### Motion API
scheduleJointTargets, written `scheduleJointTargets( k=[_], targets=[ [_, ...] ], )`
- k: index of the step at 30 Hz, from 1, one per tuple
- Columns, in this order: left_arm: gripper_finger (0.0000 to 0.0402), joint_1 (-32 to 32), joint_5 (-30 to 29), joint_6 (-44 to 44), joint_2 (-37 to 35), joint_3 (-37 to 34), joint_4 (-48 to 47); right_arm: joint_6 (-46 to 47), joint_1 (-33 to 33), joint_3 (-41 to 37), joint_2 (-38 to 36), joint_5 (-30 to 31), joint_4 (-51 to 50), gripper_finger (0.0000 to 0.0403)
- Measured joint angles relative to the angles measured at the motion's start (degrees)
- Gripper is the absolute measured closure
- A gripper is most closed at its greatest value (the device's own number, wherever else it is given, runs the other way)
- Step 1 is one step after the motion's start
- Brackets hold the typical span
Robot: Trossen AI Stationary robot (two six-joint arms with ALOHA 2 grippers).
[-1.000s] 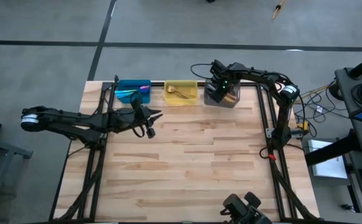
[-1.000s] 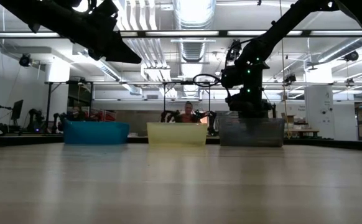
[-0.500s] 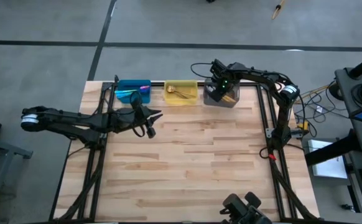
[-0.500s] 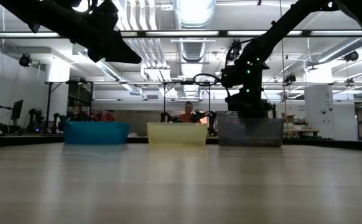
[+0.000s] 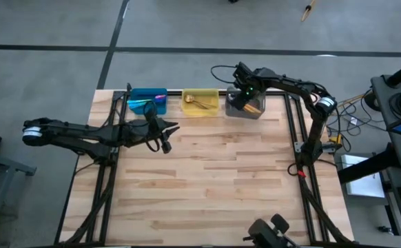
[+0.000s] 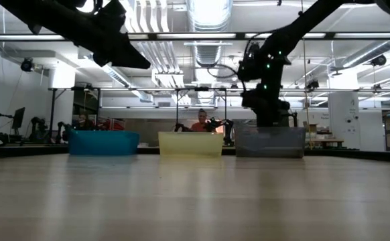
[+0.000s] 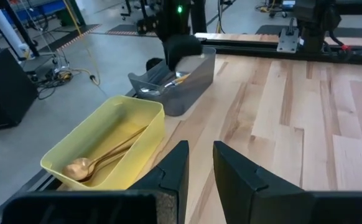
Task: Sort silverware by color (type)
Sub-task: Return to Home Position
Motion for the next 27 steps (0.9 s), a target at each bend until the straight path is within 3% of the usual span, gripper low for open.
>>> scheduleJointTargets(
  k=[13, 27],
  targets=[
    [0.0346, -0.04, 0.08, 0.37, -8.20, 0.02, -11.96, -3.53, 11.48, -2.66, -10.27, -0.13, 12.53, 0.0310],
    [0.0346, -0.04, 0.06, 1.54, -17.24, -4.31, -15.09, -3.57, 23.01, -17.04, -21.15, -0.16, 37.06, 0.0310]
  ],
)
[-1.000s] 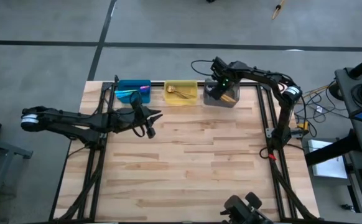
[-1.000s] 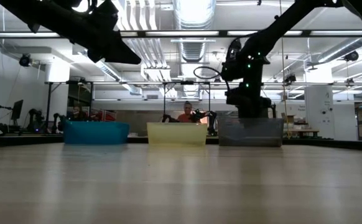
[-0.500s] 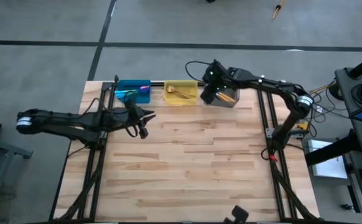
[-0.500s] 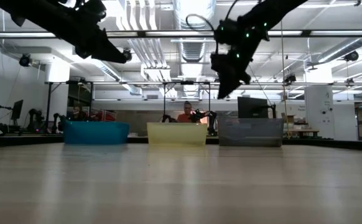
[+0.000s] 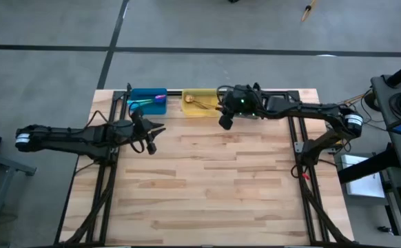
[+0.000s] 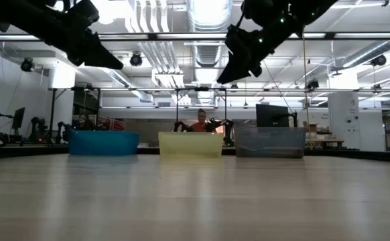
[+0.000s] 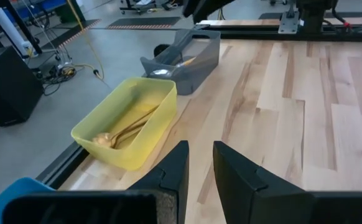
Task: Sort silverware by color (type)
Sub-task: Return to Home Position
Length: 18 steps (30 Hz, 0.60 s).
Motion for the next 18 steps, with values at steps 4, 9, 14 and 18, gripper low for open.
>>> scheduleJointTargets(
  k=[4, 9, 14, 18],
  targets=[
    [0.0346, 0.00, 0.00, -1.59, -2.40, -1.85, -0.01, 2.78, 0.40, -3.98, -0.15, 0.17, 1.38, 0.0310],
    [0.0346, 0.00, -0.02, -3.15, -4.81, -3.59, -0.07, 5.83, -0.20, -7.98, 0.67, 0.19, -1.24, 0.0310],
    [0.0346, 0.00, -0.02, -4.53, -6.04, -4.19, -0.25, 8.87, -3.10, -10.04, 1.11, 3.32, -7.41, 0.0310],
    [0.0346, -0.02, -0.02, -4.61, -6.06, -4.19, -0.20, 13.58, -6.43, -10.20, 1.13, 5.98, -16.03, 0.0310]
  ],
)
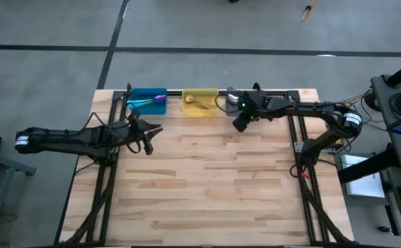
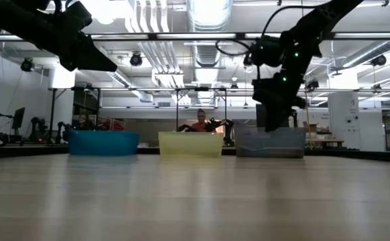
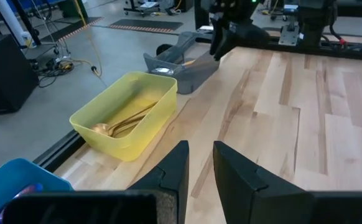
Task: Sort silverware by color (type)
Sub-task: Return to Home Position
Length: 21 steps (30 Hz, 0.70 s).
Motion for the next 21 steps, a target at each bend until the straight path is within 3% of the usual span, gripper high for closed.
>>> scheduleJointTargets(
  k=[9, 21],
  targets=[
    [0.0346, 0.01, -0.12, -0.01, 0.16, 0.00, 0.27, 3.43, -5.47, -0.31, 0.02, 0.75, -4.29, 0.0310],
    [0.0346, 0.01, -0.24, -0.01, 0.16, 0.02, 0.13, 2.55, -5.48, -0.31, 0.00, -2.01, -4.07, 0.0310]
  ],
)
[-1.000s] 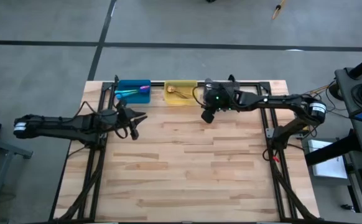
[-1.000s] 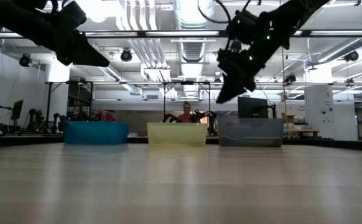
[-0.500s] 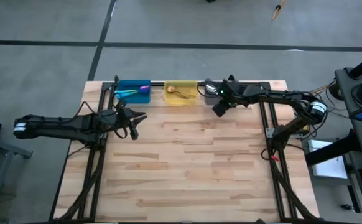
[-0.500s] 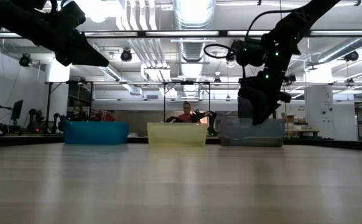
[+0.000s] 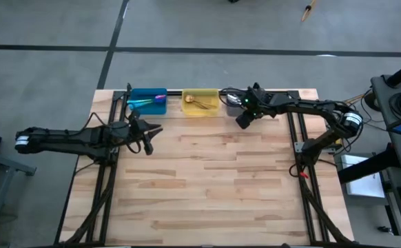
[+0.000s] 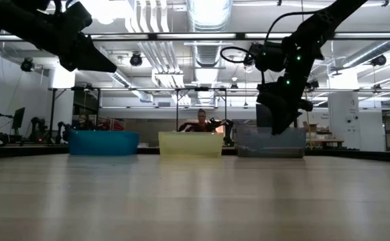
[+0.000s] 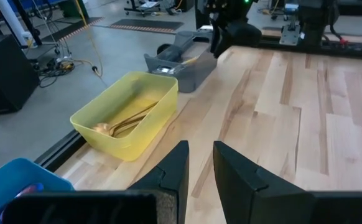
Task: Sort silverware by color (type)
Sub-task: Return to Home Position
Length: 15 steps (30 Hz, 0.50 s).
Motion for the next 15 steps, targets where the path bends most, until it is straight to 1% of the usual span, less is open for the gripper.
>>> scheduleJointTargets(
  k=[2, 5, 7, 9, 13, 15],
  targets=[
    [0.0346, -0.03, 0.42, 0.46, -0.07, 0.02, -0.99, -0.37, 0.51, 0.00, 0.00, -0.09, 0.06, 0.0310],
    [0.0346, -0.03, 2.93, 3.14, -0.92, -0.35, -2.47, -1.91, 1.86, -0.01, -0.02, -0.32, 0.77, 0.0310],
    [0.0346, -0.04, 3.28, 4.41, -2.10, -0.92, -2.72, -3.68, 3.22, 0.00, -0.02, -0.36, 2.69, 0.0310],
    [0.0346, -0.03, 3.61, 4.78, -3.89, -1.57, -2.67, -5.47, 4.65, 0.00, -0.13, -0.66, 4.81, 0.0310],
    [0.0346, -0.03, 6.34, 4.48, -8.49, -3.86, -2.55, -8.79, 6.96, -0.03, -0.35, -1.58, 8.59, 0.0310],
    [0.0346, -0.03, 6.45, 3.68, -11.11, -5.40, -2.56, -11.28, 7.58, -0.26, -0.46, -4.19, 11.21, 0.0310]
  ],
)
